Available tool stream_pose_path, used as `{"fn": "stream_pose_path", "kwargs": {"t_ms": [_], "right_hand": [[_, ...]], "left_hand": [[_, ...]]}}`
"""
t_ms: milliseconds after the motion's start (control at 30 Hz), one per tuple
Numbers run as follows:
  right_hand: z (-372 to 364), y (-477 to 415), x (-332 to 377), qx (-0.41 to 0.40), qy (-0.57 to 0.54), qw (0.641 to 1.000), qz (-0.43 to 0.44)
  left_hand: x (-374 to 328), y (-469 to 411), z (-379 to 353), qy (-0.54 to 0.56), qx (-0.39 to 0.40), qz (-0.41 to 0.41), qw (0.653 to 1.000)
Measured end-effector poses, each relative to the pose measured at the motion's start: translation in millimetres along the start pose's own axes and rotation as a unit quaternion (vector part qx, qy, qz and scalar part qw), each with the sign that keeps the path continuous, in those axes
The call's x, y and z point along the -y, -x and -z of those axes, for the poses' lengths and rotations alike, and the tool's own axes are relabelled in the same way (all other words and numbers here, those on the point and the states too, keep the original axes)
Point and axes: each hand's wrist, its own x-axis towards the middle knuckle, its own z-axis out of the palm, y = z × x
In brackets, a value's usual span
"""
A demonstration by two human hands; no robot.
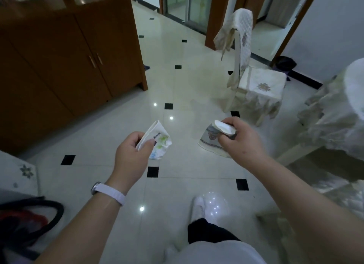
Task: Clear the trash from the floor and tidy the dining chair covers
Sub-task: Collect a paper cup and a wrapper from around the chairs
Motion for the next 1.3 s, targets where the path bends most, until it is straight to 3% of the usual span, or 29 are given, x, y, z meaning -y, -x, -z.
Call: {"fn": "stream_pose_path", "kwargs": {"t_ms": [333,533,967,1300], "right_hand": [[-39.4,-173.4,-22.5,-0.001,-0.055,0.998,-0.035],[-24.2,-288.3,-21.7,0.000,-0.079,0.995,-0.058],[-1.1,-456.2,-40.1,-0.048,-0.074,0.990,-0.114],[-36.7,-634.1,-12.2,-0.114,-0.004,0.981,-0.154]], "left_hand": [[-9.2,-163.2,-43.6,-0.034,0.008,0.015,0.999],[-47.9,-270.7,-103.2,-0.038,0.041,0.013,0.998],[-67.1,-456.3,-187.2,-0.034,0.096,0.010,0.995],[-65.8,-683.6,-233.5,0.007,0.180,-0.025,0.983]]}}
